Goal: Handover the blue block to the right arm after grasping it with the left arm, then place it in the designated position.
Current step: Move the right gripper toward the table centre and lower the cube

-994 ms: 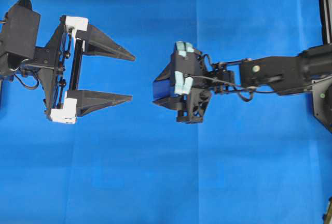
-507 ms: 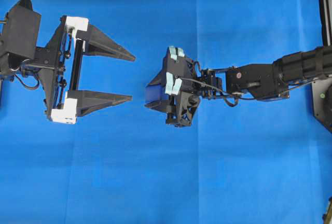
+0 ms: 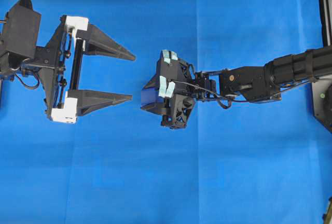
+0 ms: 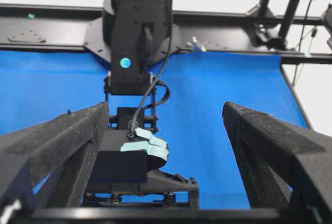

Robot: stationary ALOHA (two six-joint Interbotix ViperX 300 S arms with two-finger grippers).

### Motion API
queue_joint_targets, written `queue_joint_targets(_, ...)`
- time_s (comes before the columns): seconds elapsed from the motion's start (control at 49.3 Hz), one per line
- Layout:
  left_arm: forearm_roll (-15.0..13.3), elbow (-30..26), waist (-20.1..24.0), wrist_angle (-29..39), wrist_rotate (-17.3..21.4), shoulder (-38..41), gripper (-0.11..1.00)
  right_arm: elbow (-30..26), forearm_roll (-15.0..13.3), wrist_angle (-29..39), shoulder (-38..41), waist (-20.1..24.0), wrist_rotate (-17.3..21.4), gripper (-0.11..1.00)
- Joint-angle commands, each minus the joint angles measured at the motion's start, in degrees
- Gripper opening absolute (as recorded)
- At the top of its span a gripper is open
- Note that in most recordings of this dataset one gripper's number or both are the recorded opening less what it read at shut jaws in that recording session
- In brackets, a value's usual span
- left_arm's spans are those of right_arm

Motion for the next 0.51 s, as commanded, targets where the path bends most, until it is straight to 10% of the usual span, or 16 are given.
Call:
queue_joint_targets(0.0,0.09,-1.32,0.18,-0.44,-0.09,-0.26,0.93,-1.05,0.09,-0.09,-0.97,0.18,-0.09,0.36)
queue_joint_targets(0.406,0.09,-1.32,0.18,-0.44,-0.09,-0.35,0.93,-3.34,0.09,0.26,1.58,0.62,0.0,0.36)
queue_joint_targets(0.487,0.09,-1.32,0.18,-0.44,-0.09,-0.35,0.93,-3.34,0.18,0.62,1.58,0.62,0.09,0.54)
